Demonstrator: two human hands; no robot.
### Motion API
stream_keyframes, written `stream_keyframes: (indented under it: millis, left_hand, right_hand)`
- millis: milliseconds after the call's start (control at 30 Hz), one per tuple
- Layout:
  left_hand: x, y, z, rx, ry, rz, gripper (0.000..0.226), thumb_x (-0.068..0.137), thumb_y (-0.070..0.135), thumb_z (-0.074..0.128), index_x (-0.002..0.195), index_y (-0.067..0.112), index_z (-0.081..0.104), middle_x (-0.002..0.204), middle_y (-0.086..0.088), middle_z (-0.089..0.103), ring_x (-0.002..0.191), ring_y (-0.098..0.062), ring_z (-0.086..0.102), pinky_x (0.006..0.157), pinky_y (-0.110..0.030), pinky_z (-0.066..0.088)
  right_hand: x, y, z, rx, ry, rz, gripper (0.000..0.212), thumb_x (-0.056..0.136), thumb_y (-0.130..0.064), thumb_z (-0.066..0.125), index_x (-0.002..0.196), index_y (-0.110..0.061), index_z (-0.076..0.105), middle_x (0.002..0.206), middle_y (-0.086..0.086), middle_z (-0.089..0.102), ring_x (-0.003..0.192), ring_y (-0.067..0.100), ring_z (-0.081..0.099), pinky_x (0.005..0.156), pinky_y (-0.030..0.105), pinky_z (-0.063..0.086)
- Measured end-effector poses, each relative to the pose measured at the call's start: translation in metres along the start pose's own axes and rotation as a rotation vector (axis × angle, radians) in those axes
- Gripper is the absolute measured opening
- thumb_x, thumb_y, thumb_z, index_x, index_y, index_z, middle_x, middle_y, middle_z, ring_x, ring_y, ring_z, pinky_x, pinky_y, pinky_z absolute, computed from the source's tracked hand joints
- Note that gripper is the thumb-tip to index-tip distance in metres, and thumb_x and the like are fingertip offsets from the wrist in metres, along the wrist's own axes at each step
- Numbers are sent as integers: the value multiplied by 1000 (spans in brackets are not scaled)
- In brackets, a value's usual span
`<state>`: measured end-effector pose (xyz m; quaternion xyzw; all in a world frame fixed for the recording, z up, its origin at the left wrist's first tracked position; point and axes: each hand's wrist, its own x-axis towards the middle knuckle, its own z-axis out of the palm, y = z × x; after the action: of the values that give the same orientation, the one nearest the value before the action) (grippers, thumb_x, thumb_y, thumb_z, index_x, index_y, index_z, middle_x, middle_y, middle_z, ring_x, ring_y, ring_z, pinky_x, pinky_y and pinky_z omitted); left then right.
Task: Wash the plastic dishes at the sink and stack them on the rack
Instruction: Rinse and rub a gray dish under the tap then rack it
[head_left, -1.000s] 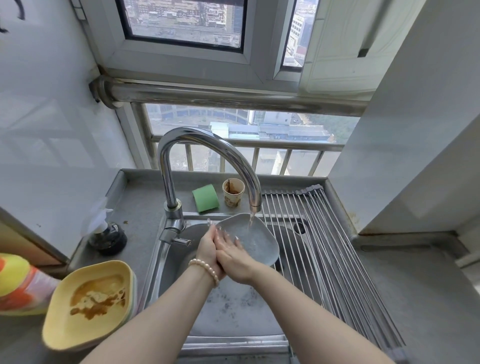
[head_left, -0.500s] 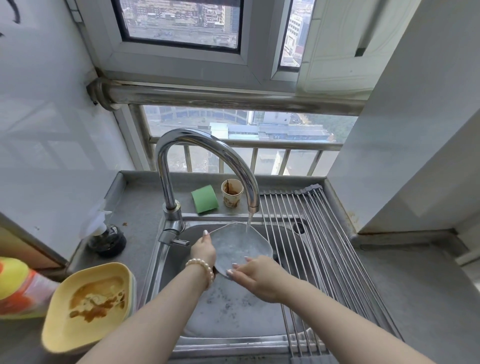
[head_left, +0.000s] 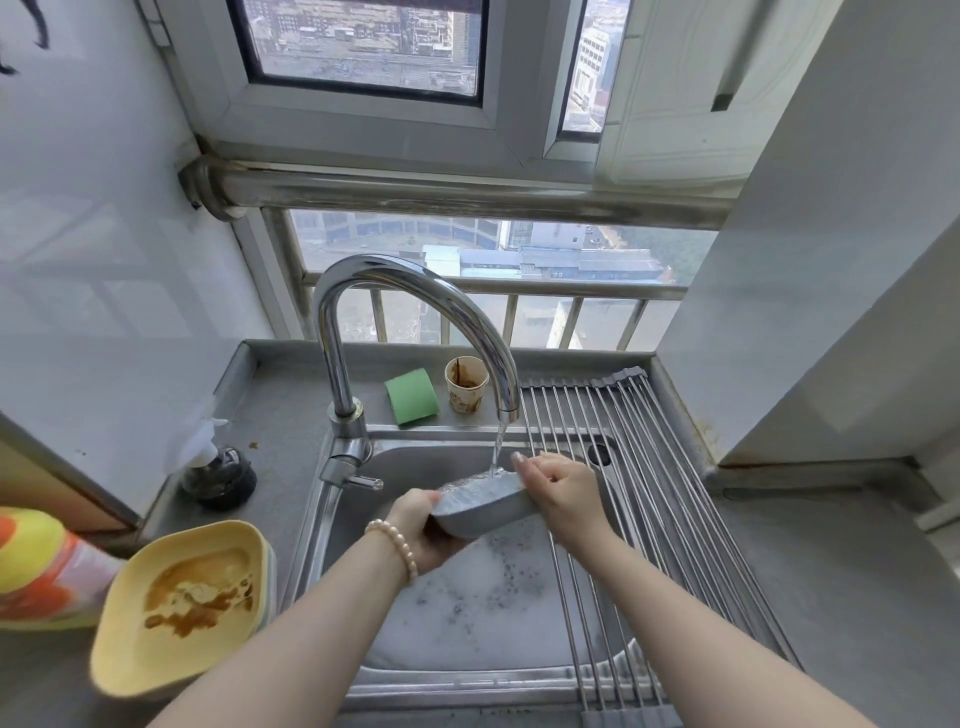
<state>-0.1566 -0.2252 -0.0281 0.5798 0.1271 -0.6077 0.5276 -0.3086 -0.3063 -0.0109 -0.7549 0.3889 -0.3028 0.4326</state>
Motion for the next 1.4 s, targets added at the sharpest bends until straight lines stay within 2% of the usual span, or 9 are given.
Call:
stream_keyframes:
  millis: [167,267,367,567,833,933,1100,1300,1400]
  left_hand:
    - [-7,7,23,-154,6,281,21,92,29,51,90,11,60,84,-9,64,75,-25,61,70,-36,53]
    - [-3,11,25,95,142,540,48,79,61,63,83,13,59,89,-4,66,85,-22,61,82,-35,50]
    - [-13,6,23,324,215,702,45,71,53,75,76,12,56,79,0,64,76,-21,59,69,-32,50]
    - [-25,3,33,391,429,659,48,77,57,69,70,10,61,74,-3,65,73,-23,58,68,-29,44]
    - [-15,12,27,375,469,565,41,97,32,50,95,-3,72,95,-17,67,86,-25,53,74,-26,33]
    - [-14,16,27,426,409,584,39,97,28,52,98,-7,70,105,-21,69,91,-28,58,76,-31,38]
    - [-16,24,37,773,334,642,49,101,36,39,108,-5,65,117,-25,63,110,-38,57,89,-34,44]
    - [-15,6,73,1388,518,1058,42,100,38,27,109,14,61,113,-10,58,108,-29,48,89,-37,38]
    - [-18,-12,73,1447,258,1163,40,95,32,26,103,22,64,97,-1,65,90,-25,56,85,-40,43]
  right_hand:
    - [15,-16,9,386,199,539,43,88,-34,60,55,-14,41,56,4,39,58,17,37,53,28,28]
    - [26,-16,18,514,281,807,32,87,-36,60,72,-8,56,71,6,57,68,21,54,63,30,44]
    - [38,-12,21,615,342,950,32,87,-37,57,93,-6,62,89,11,68,81,28,64,77,39,56]
    - [36,-24,34,-128,355,545,37,100,-30,29,103,-7,58,110,13,58,99,28,51,82,35,38]
    - [18,-37,59,-748,-162,-3,79,78,-66,3,140,-32,39,142,13,40,132,31,29,108,48,23]
    - [34,-41,37,-759,-277,41,69,81,-69,18,117,-23,55,116,15,57,112,31,46,91,39,35]
    - [51,-38,13,-436,-183,323,41,93,-31,49,54,-16,52,75,9,60,82,29,57,65,28,35]
    - [52,-17,4,-284,48,590,36,98,-31,44,111,-8,69,124,11,63,117,31,55,94,30,41]
    - [49,-8,1,-197,106,647,36,98,-31,45,111,-6,68,122,12,64,114,30,57,92,29,40]
